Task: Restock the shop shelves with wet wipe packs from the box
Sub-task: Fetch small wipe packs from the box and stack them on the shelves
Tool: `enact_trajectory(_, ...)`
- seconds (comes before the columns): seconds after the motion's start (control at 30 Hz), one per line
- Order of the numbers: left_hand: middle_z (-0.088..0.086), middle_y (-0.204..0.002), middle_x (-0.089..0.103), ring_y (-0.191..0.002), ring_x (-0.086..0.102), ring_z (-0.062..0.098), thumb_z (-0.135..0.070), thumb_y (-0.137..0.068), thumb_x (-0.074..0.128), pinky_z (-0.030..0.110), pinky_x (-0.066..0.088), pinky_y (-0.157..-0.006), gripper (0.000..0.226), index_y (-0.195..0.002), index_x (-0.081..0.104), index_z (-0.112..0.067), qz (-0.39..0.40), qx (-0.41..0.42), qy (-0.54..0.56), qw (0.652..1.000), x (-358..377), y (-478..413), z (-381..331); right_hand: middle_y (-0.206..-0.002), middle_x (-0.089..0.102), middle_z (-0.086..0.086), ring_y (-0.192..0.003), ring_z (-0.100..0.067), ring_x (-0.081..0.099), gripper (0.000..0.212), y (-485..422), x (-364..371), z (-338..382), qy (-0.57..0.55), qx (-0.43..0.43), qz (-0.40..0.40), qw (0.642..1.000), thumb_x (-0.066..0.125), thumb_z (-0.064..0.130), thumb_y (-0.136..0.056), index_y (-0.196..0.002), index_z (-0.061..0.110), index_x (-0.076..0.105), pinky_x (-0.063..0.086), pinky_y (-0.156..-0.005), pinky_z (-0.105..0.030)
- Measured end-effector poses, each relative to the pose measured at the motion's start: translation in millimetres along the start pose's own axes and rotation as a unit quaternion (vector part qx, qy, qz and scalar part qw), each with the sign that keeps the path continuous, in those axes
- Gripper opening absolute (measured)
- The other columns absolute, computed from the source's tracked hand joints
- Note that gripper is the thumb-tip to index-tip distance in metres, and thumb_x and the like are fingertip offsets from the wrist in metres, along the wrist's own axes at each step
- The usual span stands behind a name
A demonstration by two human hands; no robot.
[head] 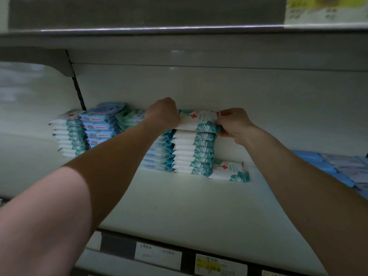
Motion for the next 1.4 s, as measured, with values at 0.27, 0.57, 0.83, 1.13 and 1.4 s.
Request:
enact_trajectory(0.27,0.011,-0.11,0.063,-0.102,0.06,0.03,-0.015,-0.096,0.049,0.031,0.039,-0.075,0.008,-0.097,0.057,-0.012,-0.019,0.036,-0.139,0.989,15,1,-5,-0.091,0.06,-0.015,-0.072,-0.024,0.061,0.015,-17,1,-14,0.052,-0.005,-0.022,0.998,0.064,-0.01,-0.081,-0.078,0.005,0.06,0.057,-0.063,-0.034)
enact_trajectory(0.57,0.001,-0.141,0.046,-0.126,0.048,0.024,-0.039,-0.092,0.056,0.045,0.023,-0.111,0.052,-0.142,0.041,-0.04,0.047,0.178,-0.187,0.965,30,8,-7,-0.121,0.058,-0.008,-0.106,-0.025,0.059,0.036,-14,-1,-4,0.245,-0.117,0.004,0.962,0.064,0.014,-0.085,-0.121,0.011,0.058,0.054,-0.087,-0.04)
enact_trajectory(0.83,0.008,-0.141,0.044,-0.132,0.036,0.029,-0.033,-0.095,0.055,0.062,0.009,-0.113,0.066,-0.151,0.02,-0.036,0.035,0.198,-0.344,0.917,30,11,-7,-0.124,0.039,-0.01,-0.096,-0.028,0.055,0.047,6,9,-16,0.46,-0.214,0.06,0.86,0.069,0.019,-0.082,-0.121,0.017,0.043,0.049,-0.085,-0.035)
enact_trajectory(1.13,0.009,-0.139,0.043,-0.134,0.033,0.03,-0.028,-0.095,0.055,0.065,0.008,-0.113,0.063,-0.149,0.024,-0.041,-0.023,0.179,-0.351,0.919,40,9,0,-0.13,0.04,-0.011,-0.116,-0.03,0.044,0.039,15,15,-16,0.535,-0.289,-0.024,0.793,0.061,0.023,-0.088,-0.124,0.014,0.05,0.042,-0.081,-0.036)
enact_trajectory(1.4,0.01,-0.141,0.041,-0.134,0.032,0.03,-0.03,-0.094,0.055,0.065,0.008,-0.112,0.064,-0.15,0.025,-0.037,-0.042,0.18,-0.351,0.918,47,8,5,-0.125,0.053,-0.013,-0.116,-0.031,0.042,0.029,15,22,-18,0.517,-0.332,-0.037,0.788,0.049,0.01,-0.096,-0.12,0.007,0.065,0.045,-0.089,-0.038)
Point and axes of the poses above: each hand's wrist, its own y-axis away from the middle knuckle, its own x-axis out of the palm, z = x × y, the point moved 2 cm from there along -y, towards the middle knuckle
